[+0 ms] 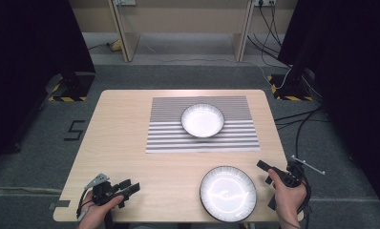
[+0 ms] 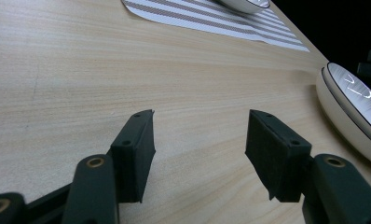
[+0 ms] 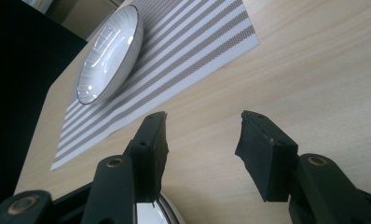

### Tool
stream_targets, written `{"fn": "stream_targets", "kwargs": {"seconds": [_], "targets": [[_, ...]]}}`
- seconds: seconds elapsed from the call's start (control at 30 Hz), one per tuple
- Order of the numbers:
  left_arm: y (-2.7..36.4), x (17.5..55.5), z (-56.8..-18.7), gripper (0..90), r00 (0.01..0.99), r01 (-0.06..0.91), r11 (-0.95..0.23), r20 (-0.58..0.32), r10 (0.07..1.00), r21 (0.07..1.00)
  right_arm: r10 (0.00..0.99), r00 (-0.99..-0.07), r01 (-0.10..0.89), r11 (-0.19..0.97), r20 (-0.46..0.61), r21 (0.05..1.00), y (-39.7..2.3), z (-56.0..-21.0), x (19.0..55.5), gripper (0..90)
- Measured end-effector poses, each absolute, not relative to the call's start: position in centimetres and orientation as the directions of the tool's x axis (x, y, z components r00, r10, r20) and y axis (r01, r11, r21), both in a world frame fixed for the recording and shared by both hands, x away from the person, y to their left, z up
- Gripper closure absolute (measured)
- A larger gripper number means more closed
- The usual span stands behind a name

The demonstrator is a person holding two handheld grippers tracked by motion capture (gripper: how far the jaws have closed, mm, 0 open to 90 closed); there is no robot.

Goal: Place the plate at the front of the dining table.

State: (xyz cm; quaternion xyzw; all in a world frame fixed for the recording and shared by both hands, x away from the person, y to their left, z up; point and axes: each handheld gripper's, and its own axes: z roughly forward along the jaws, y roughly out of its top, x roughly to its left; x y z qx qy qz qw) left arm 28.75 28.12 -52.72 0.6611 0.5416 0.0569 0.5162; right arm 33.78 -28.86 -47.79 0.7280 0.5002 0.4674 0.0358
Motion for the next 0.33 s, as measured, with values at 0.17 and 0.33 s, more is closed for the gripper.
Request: {"fn": "stream_targets", "kwargs": {"seconds": [0.17,0.33], "targets": [[28.1,28.8,-52.7,41.6,0.407,0.658,0.118,-0.484,0.775,0.744,0.761,0.069,0.692,-0.502,0.645,0.519,-29.1,-48.1,32.8,51.0],[28.0,28.8,-52.7,41.6,0.411,0.656,0.115,-0.481,0.775,0.746,0.758,0.055,0.687,-0.501,0.650,0.526,-28.9,-47.5,33.1,50.6]]}}
